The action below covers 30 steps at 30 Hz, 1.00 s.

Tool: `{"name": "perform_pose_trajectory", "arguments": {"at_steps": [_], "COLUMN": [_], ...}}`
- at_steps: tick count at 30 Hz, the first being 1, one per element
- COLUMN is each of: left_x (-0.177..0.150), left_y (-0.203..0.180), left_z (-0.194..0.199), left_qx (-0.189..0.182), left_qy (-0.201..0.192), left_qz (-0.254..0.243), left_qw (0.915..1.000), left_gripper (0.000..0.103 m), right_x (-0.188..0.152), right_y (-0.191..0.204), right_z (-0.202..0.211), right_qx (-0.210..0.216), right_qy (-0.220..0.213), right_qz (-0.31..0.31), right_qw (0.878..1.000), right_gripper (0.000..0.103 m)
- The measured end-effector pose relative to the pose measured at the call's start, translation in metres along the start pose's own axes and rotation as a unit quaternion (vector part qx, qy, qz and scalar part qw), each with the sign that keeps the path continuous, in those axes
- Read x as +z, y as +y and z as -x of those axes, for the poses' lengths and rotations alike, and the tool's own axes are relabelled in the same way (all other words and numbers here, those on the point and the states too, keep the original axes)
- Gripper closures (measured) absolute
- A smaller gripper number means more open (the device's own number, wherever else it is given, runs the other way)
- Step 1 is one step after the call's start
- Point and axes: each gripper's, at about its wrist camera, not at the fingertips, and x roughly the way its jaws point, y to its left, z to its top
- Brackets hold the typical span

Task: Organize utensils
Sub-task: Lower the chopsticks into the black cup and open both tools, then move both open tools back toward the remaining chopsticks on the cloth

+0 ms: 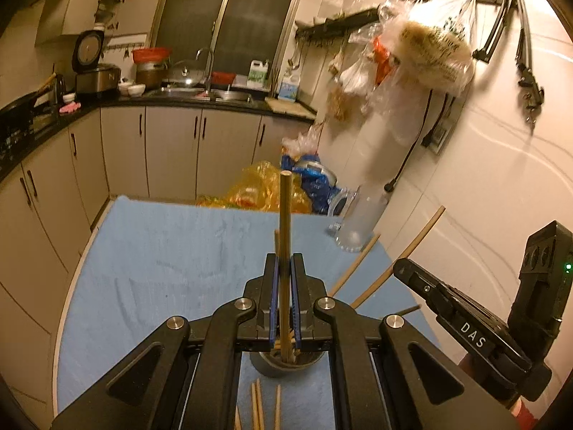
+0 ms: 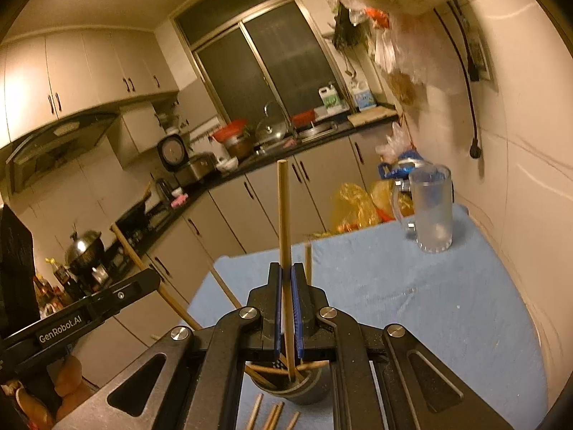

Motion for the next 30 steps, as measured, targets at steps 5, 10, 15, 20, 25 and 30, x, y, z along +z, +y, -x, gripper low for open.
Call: {"name": "perform_pose_trajectory", "arguments": {"at_steps": [5, 10, 15, 20, 25, 30], "left_x": [-0.010, -0.011, -0.006, -0.005, -0.009, -0.025], "left_y": [0.005, 0.013, 0.021, 0.023, 0.017, 0.015], "left_z": [-0.016, -0.030, -0.029, -0.012, 0.023, 0.058], "left_qx": [0.018, 0.024, 0.028, 0.026, 0.027, 0.029], "left_qy": [0.016, 0.025, 0.014, 0.000, -0.032, -0.059], "left_qz": [-0.003, 0.005, 0.019, 0.021, 0.013, 0.009], "left_qw": [0.9997, 0.9994, 0.9993, 0.9994, 0.9990, 0.9978], "left_gripper": [0.097, 0.096, 0.077, 0.075, 0.072, 0.066], "right_x": [-0.012, -0.014, -0.009, -0.005, -0.006, -0.022], "right_y": [0.001, 0.002, 0.005, 0.002, -0.005, -0.011], "right_z": [-0.014, -0.023, -0.023, -0.003, 0.029, 0.056], "right_qx": [-0.015, -0.027, -0.037, -0.028, -0.013, -0.010], "right_qy": [0.014, 0.013, 0.008, -0.008, -0.030, -0.034], "right_qz": [0.017, 0.030, 0.035, 0.020, -0.002, -0.018], "right_qw": [1.000, 0.999, 0.999, 0.999, 0.999, 0.999], "right_gripper": [0.097, 0.096, 0.096, 0.095, 0.090, 0.085]}}
